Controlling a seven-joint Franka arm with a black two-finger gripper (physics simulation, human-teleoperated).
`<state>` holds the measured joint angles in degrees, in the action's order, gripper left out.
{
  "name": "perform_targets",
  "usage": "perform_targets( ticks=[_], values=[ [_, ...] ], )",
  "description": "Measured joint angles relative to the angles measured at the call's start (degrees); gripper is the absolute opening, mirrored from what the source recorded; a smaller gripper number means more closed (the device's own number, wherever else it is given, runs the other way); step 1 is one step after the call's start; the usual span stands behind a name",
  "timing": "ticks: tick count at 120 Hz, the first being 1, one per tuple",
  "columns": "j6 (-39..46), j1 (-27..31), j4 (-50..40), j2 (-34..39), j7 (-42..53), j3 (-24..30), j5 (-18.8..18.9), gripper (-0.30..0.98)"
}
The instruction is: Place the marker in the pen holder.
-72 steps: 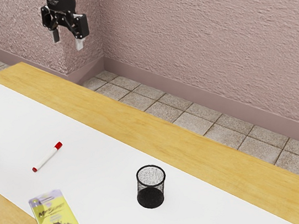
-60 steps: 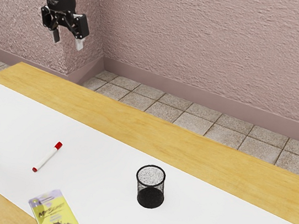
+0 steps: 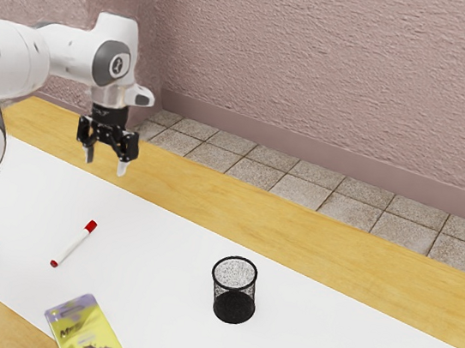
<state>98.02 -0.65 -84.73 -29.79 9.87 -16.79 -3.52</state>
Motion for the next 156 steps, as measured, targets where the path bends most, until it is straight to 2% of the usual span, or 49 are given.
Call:
perform_targets(
  ticks=[22,39,66,101,121,156],
  values=[
    [9.75,0.14,-16.76,6.0,0.8,-0.31,-2.35,0.67],
    [17.54,0.15,-23.54,7.05,1.79,-0.34,-4.05,0.67],
    [25.57,0.49,-26.94,6.42,4.24,-0.52,-5.15,0.67],
    [29.47,0.38,-29.81,7.11,7.11,-1.41,-5.32,0.65],
    [30.78,0.05,-30.3,6.58,8.14,-1.48,-5.36,0.54],
    [31.79,-0.06,-30.51,6.44,9.36,-1.48,-5.41,0.11]
  ],
)
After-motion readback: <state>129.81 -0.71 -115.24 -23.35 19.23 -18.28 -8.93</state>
